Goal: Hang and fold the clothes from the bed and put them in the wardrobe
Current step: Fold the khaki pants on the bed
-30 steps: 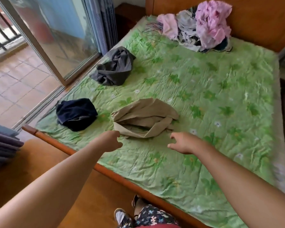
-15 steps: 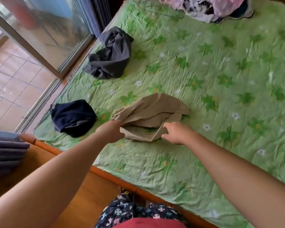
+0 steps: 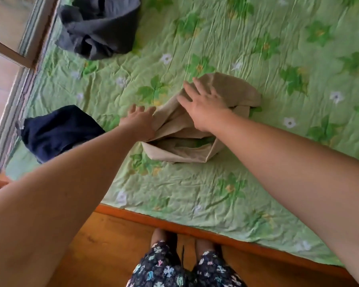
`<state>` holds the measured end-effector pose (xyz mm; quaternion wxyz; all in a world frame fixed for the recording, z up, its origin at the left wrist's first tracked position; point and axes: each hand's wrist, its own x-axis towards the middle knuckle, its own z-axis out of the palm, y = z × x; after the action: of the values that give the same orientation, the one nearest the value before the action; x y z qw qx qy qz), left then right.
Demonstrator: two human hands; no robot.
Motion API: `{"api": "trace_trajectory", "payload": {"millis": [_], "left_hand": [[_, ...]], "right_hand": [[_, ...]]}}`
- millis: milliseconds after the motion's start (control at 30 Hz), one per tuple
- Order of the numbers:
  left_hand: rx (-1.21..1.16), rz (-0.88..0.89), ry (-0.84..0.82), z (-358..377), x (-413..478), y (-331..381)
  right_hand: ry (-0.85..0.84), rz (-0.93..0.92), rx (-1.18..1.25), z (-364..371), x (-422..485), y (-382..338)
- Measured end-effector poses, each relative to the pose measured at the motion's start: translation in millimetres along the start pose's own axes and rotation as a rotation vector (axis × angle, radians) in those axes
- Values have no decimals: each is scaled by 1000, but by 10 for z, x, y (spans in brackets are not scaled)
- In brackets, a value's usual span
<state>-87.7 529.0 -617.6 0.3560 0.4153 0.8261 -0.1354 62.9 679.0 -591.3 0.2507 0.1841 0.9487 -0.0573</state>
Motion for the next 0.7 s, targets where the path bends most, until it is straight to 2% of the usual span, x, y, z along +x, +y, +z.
{"api": "trace_trajectory", "payload": {"millis": [100,167,333,467,533,600,700], "left_hand": [[62,51,-69,216,194,3],[68,73,-67,396,182,22],[145,254,-101,990,-189,256],[176,347,-249,1310,-475,497],[172,339,-287,1383,-517,544],[110,286,-238,1326,-486,580],[23,232,-30,1069,-304,659]], "right_hand": [[-46,-50,-182,238,214,-70],[-109,-24,-198,451,172,-161],[-240,79,109,1069,-430,-257],[-549,105,352,1582,-1033,-348],[-633,143,477,1745,-1234,-367],[-565,188,528,1801,-1287,-323],[-381,259,537,1741,-1097,-116]]}}
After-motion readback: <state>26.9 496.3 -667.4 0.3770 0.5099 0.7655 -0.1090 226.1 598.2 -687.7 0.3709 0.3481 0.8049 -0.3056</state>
